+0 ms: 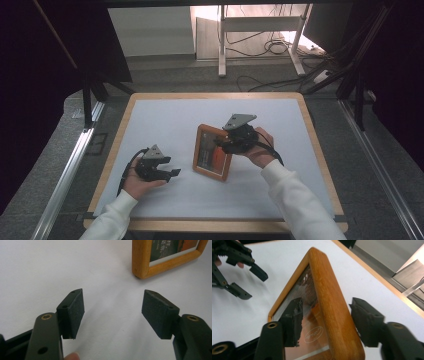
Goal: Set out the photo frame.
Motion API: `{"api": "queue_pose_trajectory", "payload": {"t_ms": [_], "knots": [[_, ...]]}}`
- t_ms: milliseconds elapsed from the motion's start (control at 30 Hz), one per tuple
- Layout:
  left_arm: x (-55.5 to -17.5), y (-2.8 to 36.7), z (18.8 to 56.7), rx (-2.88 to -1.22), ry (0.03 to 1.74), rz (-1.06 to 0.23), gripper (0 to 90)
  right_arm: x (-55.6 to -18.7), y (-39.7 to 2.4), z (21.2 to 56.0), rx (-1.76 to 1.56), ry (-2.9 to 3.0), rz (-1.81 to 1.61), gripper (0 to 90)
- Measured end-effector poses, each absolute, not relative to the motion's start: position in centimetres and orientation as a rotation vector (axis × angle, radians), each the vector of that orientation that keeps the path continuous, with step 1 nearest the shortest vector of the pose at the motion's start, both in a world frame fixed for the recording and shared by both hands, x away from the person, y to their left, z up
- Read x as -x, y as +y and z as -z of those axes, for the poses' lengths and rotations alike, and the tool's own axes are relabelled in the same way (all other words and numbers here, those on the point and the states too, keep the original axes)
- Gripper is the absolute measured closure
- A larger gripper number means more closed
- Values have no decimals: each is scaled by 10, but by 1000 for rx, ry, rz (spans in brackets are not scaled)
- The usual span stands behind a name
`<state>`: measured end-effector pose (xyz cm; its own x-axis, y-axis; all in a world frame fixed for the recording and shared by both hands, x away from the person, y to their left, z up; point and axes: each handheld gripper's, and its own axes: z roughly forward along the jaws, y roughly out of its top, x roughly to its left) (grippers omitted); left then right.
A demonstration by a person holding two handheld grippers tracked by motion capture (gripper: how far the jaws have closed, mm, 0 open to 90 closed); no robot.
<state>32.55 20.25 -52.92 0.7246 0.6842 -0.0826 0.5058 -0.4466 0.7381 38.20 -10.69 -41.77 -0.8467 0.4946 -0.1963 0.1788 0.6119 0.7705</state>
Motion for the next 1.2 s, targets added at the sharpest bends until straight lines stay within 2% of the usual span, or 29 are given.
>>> {"api": "queue_pose_trajectory", "payload": {"t_ms": [133,400,833,1200], "knots": [[-325,202,528,-2136,893,-303,342,-376,-114,414,-579,2429,-1148,328],[-324,201,527,-2132,895,-312,334,-354,-144,416,-713,2348,-1227,226],[-326,199,528,-2118,914,-290,320,-316,-206,460,-917,2338,-1224,202],[-329,196,530,-2113,935,-283,332,-307,-239,497,-1030,2339,-1163,195]]}}
